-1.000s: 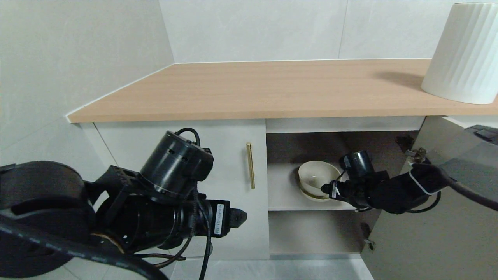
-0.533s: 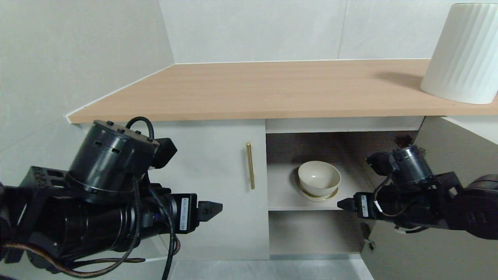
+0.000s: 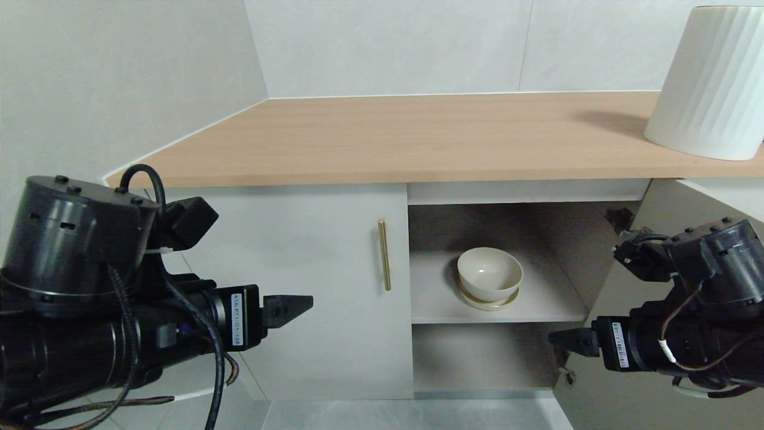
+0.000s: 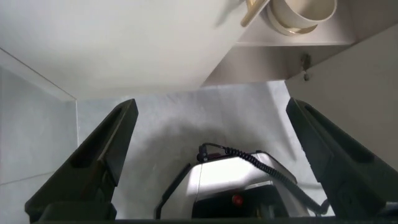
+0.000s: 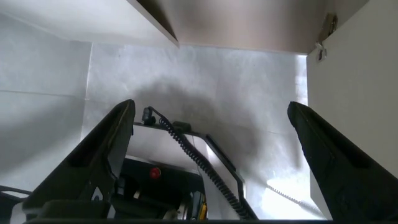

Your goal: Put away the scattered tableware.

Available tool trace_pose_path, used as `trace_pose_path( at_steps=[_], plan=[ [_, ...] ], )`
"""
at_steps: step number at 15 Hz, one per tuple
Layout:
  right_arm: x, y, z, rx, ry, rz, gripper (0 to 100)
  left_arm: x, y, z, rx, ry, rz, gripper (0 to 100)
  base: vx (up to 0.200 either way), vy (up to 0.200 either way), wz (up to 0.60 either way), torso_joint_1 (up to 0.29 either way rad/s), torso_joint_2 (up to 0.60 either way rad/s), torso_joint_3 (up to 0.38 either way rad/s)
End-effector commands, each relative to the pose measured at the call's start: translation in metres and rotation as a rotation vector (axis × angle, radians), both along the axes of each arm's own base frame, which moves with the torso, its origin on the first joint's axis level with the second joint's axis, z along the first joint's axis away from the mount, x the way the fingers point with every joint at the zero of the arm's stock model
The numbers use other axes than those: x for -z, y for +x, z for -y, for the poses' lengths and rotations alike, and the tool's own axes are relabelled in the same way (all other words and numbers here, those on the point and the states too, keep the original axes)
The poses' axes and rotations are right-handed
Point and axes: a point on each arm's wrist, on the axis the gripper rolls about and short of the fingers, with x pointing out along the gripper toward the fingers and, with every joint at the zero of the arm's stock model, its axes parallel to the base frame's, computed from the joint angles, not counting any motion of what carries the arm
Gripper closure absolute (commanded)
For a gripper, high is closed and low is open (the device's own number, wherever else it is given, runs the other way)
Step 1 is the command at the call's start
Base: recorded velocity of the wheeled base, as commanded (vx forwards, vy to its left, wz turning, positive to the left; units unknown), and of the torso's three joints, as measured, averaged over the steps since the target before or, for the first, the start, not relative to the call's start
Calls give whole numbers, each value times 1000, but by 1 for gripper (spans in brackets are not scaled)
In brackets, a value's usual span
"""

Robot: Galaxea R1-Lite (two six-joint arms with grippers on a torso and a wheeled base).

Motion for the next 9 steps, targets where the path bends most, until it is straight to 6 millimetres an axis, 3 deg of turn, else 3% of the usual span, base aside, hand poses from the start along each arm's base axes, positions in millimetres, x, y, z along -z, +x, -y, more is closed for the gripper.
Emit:
trace_pose_path(
  at_steps=[1,5,9],
  plan=[
    [0,-2,0,-3,1,2,0,-1,-2,-2,0,-1,6,0,0,0,0,0,0,0],
    [0,-2,0,-5,-2,1,0,2,-1,-1,3,7,-4,0,0,0,0,0,0,0],
    [1,-2,0,-5,-4,-3,0,2,-1,0,8,7,-8,0,-200,0,0,8,5,2]
  ],
)
